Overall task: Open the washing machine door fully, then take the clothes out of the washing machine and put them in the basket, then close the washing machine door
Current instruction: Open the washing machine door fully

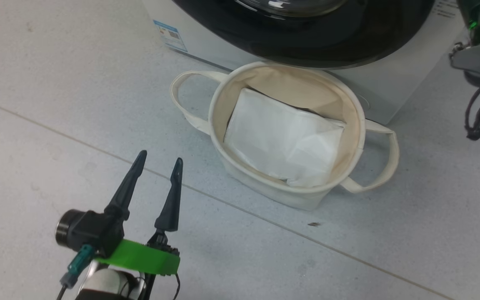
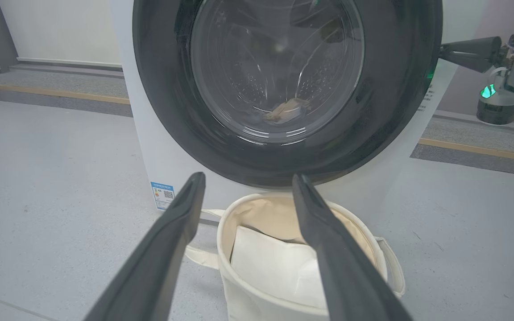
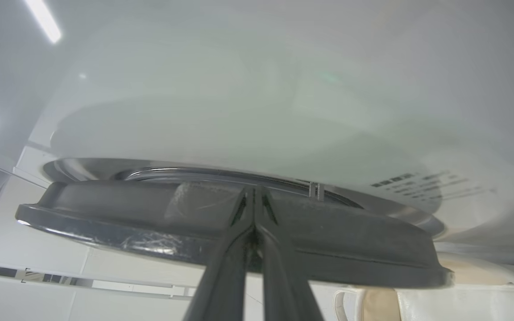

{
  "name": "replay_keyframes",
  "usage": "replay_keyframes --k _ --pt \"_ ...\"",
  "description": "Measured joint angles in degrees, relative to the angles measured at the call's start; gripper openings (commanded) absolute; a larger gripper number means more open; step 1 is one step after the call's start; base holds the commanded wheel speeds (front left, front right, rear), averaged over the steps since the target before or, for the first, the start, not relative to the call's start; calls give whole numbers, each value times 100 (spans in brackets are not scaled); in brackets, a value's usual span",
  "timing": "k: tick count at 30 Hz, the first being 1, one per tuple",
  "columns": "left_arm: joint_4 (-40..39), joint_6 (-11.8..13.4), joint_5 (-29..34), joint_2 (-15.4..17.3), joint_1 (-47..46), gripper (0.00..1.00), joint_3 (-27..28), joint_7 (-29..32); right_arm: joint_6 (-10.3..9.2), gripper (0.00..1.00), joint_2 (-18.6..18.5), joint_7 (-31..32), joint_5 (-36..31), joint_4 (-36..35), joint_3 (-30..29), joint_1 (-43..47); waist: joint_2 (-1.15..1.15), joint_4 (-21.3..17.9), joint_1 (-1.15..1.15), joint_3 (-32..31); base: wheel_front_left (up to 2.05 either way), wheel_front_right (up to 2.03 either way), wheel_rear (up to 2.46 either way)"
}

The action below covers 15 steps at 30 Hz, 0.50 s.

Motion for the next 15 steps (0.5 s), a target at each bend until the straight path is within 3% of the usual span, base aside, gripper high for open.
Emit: replay_keyframes --k 15 --pt "177 -202 172 -38 99 100 142 0 0 0 -101 124 -40 887 110 -294 0 216 0 -223 0 0 0"
